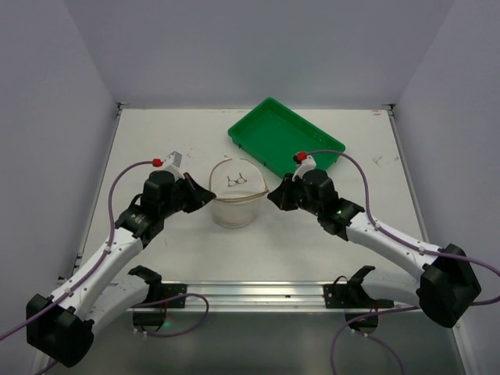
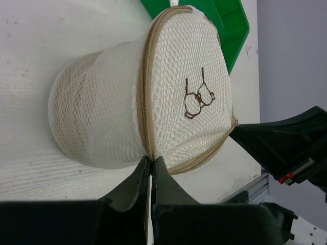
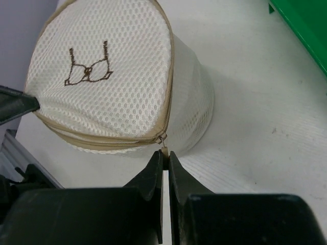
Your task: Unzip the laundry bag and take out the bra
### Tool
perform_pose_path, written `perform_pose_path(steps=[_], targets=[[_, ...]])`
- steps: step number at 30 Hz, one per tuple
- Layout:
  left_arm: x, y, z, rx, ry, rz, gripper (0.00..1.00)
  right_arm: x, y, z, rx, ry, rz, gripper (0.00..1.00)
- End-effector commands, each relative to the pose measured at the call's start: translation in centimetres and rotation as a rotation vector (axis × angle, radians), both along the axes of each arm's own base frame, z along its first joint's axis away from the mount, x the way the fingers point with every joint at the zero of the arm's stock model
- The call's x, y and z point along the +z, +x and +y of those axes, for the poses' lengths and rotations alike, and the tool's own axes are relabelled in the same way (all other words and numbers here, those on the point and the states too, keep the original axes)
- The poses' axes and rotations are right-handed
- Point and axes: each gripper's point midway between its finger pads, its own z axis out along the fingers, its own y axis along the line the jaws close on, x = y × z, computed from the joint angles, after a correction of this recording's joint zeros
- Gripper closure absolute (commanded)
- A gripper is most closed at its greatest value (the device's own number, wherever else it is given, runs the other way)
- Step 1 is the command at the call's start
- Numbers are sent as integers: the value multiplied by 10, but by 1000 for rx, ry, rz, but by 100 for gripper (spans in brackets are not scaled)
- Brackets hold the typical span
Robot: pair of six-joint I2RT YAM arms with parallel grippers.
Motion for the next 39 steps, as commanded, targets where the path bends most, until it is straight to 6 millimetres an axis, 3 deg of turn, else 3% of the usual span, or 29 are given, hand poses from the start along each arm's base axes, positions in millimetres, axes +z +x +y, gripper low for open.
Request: perform_pose_path(steps=[1,4,6,9,11,12,14,15,16,18,20,23,27,35,38,39], targets=[[3,12,42,19,214,-59,100,-17,19,-47,-113,-163,-40,100],[-1,28,47,17,265,-52,100,-14,2,-14,11,-98,-23,100],[3,48,41,12,258,-64,98,-13,-8,3,54,-88,-12,100],[9,80,28,22,208,-73,94,-4,-38,47,182,-50,7,100],[7,98,16,23,151,-73,80,10,-41,65,198,2,19,100],[10,102,11,18,126,-74,76,4,-45,73,210,1,42,100],[9,106,9,49,80,-35,58,17,-43,90,209,52,46,100],[9,104,11,73,66,-23,48,19,-45,97,219,55,45,100],[12,102,13,90,54,-30,26,22,-41,105,217,61,34,100],[15,87,25,166,21,-36,4,29,-34,115,190,72,14,100],[17,65,38,226,5,-38,0,25,-30,122,177,71,29,100],[11,40,45,252,-41,-41,0,24,-27,130,166,74,35,100],[-2,13,23,162,-157,16,8,24,-29,138,168,94,48,100],[-18,7,-13,103,-196,41,28,19,-35,147,175,75,61,100],[-21,9,-15,110,-193,45,48,17,-36,140,164,50,59,100],[-21,10,-13,125,-192,40,65,16,-36,137,163,38,54,100]])
